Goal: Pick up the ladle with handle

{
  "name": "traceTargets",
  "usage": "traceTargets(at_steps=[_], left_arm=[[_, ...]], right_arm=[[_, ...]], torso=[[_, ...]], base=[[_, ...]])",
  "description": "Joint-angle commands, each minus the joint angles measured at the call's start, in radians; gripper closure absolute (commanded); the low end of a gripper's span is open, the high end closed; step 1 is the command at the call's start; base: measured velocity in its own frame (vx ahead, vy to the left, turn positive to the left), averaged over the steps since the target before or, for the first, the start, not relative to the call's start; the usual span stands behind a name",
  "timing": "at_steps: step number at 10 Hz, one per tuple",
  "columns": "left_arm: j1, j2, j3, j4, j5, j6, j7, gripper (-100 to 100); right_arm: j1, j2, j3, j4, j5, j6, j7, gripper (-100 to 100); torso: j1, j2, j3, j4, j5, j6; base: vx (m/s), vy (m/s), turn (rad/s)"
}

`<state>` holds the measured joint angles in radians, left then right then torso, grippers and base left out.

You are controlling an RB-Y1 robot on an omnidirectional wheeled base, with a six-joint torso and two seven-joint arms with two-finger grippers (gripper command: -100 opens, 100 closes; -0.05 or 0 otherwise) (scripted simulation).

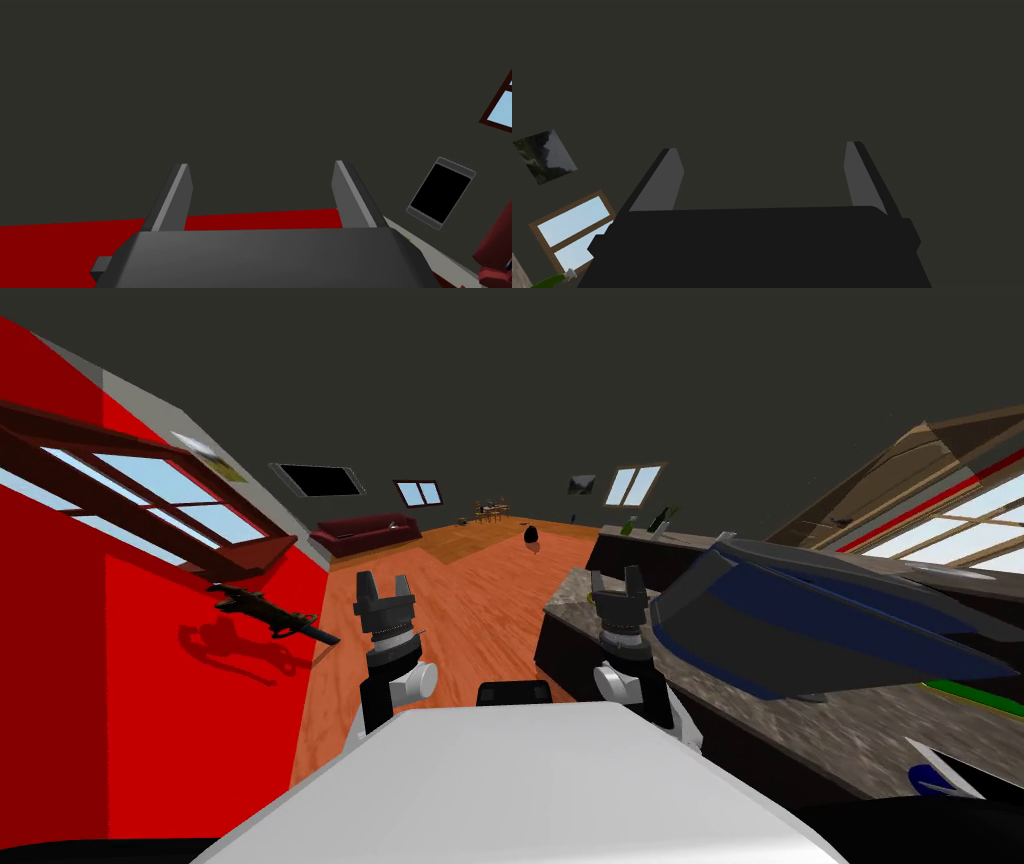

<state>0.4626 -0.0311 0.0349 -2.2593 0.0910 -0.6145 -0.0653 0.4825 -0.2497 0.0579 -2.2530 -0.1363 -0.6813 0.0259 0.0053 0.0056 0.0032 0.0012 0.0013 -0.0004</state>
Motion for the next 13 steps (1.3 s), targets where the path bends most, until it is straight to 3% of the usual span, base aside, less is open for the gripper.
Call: traceTargets(at_steps=[1,2,3,4,5,6,7,8,11,12,13], left_arm=[[0.0,0.0,0.0,0.0,0.0,0.0,0.0,0],[0.0,0.0,0.0,0.0,0.0,0.0,0.0,0],[0.0,0.0,0.0,0.0,0.0,0.0,0.0,0],[0.0,0.0,0.0,0.0,0.0,0.0,0.0,0],[0.0,0.0,0.0,0.0,0.0,0.0,0.0,0],[0.0,0.0,0.0,0.0,0.0,0.0,0.0,0],[0.0,0.0,0.0,0.0,0.0,0.0,0.0,0],[0.0,0.0,0.0,0.0,0.0,0.0,0.0,0],[0.0,0.0,0.0,0.0,0.0,0.0,0.0,0],[0.0,0.0,0.0,0.0,0.0,0.0,0.0,0],[0.0,0.0,0.0,0.0,0.0,0.0,0.0,0]], right_arm=[[-0.005,-0.026,0.015,0.044,0.004,-0.02,0.008,-100],[-0.011,-0.066,0.031,0.073,0.006,-0.032,0.018,-100],[-0.011,-0.068,0.031,0.089,0.006,-0.032,0.018,-100],[-0.017,-0.11,0.049,0.121,0.01,-0.044,0.031,-100],[-0.017,-0.11,0.049,0.139,0.01,-0.044,0.031,-100],[-0.024,-0.153,0.068,0.176,0.014,-0.057,0.046,-100],[-0.024,-0.154,0.068,0.192,0.014,-0.057,0.046,-100],[-0.032,-0.196,0.089,0.223,0.02,-0.069,0.063,-100],[-0.04,-0.243,0.111,0.308,0.027,-0.082,0.082,-100],[-0.049,-0.285,0.135,0.344,0.035,-0.094,0.103,-100],[-0.049,-0.288,0.135,0.369,0.035,-0.094,0.103,-100]], torso=[[0.0,0.0,0.0,0.0,0.0,0.0],[-0.002,-0.001,0.0,0.0,0.0,0.001],[-0.003,-0.001,-0.001,0.0,-0.001,0.0],[-0.003,-0.002,-0.001,0.0,-0.001,0.001],[-0.003,-0.002,-0.001,0.0,-0.001,0.0],[-0.003,-0.003,-0.001,0.0,-0.001,0.001],[-0.002,-0.002,-0.001,0.0,-0.001,0.0],[-0.003,-0.002,-0.001,0.0,-0.001,0.001],[-0.003,-0.002,-0.001,0.0,-0.001,0.001],[-0.004,-0.003,-0.001,0.0,-0.001,0.001],[-0.003,-0.002,-0.001,0.0,-0.001,0.0]], base=[[-0.056,0.051,0.071],[-0.059,0.054,0.161],[-0.047,0.044,0.075],[-0.042,0.053,0.137],[-0.032,0.044,0.108],[-0.049,0.065,0.196],[-0.042,0.044,0.1],[-0.046,0.048,0.221],[-0.033,0.047,0.121],[-0.038,0.057,0.2],[-0.027,0.041,0.096]])
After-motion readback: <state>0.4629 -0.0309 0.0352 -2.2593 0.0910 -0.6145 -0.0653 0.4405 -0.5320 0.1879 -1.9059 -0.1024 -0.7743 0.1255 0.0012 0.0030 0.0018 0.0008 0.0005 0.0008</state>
